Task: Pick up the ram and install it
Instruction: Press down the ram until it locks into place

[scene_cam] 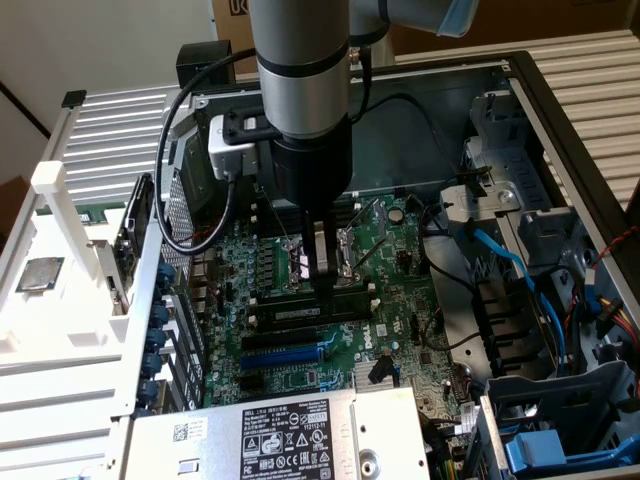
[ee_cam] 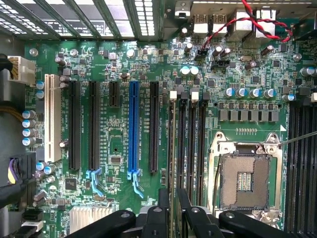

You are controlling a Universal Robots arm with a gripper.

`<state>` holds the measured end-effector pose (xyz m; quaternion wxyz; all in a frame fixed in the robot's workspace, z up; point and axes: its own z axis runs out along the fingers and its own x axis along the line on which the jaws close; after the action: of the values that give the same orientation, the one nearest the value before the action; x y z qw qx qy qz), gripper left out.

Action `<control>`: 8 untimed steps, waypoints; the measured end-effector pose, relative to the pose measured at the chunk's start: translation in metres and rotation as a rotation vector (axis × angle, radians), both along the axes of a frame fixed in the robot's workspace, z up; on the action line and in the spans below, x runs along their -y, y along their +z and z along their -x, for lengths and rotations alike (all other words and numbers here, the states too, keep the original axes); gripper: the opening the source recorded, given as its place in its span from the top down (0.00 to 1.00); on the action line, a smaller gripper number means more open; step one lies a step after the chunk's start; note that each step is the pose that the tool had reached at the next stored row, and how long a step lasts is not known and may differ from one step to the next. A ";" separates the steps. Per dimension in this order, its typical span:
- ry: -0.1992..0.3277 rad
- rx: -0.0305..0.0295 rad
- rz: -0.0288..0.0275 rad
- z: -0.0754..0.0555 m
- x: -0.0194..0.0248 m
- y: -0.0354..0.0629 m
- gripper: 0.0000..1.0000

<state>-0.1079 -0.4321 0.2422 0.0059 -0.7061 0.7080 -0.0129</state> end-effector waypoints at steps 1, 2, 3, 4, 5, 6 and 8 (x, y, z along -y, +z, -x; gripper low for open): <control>0.000 0.0000 0.0000 0.000 0.0000 0.0000 0.79; 0.000 0.0000 0.0000 0.000 0.0000 0.0000 0.79; 0.000 0.0000 0.0001 0.000 0.0000 0.0000 0.79; 0.000 0.0000 0.0001 0.000 0.0000 0.0001 0.79; 0.000 -0.0001 0.0002 0.000 0.0000 0.0001 0.79; 0.000 -0.0001 0.0001 0.000 0.0000 0.0000 0.79; 0.000 -0.0001 0.0002 0.000 0.0000 0.0001 0.81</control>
<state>-0.1079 -0.4321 0.2422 0.0058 -0.7061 0.7080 -0.0130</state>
